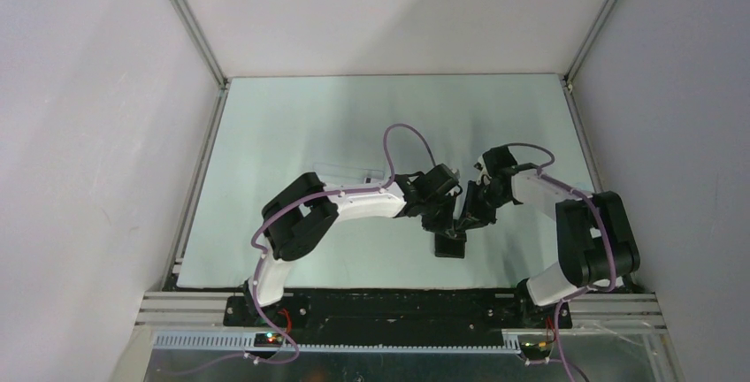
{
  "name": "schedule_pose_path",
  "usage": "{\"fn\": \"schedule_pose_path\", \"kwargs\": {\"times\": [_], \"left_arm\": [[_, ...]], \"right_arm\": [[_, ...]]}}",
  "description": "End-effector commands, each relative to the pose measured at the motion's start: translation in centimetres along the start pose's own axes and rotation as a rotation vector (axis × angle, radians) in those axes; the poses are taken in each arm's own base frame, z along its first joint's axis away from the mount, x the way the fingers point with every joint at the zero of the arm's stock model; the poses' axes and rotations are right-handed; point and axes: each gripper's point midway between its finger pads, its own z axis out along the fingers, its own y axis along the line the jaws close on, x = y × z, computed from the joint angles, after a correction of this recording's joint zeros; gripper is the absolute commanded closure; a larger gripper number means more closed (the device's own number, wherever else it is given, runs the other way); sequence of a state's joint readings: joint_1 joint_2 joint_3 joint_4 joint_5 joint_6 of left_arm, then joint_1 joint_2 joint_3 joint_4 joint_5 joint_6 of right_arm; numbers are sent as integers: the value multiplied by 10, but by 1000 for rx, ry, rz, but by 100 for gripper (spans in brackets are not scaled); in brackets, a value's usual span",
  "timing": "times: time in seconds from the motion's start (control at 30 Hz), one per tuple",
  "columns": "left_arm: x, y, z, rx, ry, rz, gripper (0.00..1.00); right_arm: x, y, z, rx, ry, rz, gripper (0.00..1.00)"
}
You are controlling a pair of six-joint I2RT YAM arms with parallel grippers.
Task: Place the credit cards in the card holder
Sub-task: Close the card holder at the center of the board.
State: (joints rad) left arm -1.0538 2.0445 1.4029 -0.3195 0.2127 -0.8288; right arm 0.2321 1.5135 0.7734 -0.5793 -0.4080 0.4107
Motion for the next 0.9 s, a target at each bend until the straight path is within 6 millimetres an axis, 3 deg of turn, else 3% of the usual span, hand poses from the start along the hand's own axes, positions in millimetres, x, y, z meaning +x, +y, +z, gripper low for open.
{"fn": "schedule_pose_path", "kwargs": {"times": [0.0,0.37,0.6,0.87], "left_arm": [[-2,-12,-5,21,3,37,100],[-7,-21,-9,42,-11,45,100],[-2,-5,-3,-12,-12,29,100],[-12,11,-5,-53,-42,4,100]], "right_arm": [[-18,1,11,22,-25,-20,82],[-12,4,22,29,9,-36,84],[-12,6,20,20,9,-42,84],[-10,6,20,20,15,-44,84]]}}
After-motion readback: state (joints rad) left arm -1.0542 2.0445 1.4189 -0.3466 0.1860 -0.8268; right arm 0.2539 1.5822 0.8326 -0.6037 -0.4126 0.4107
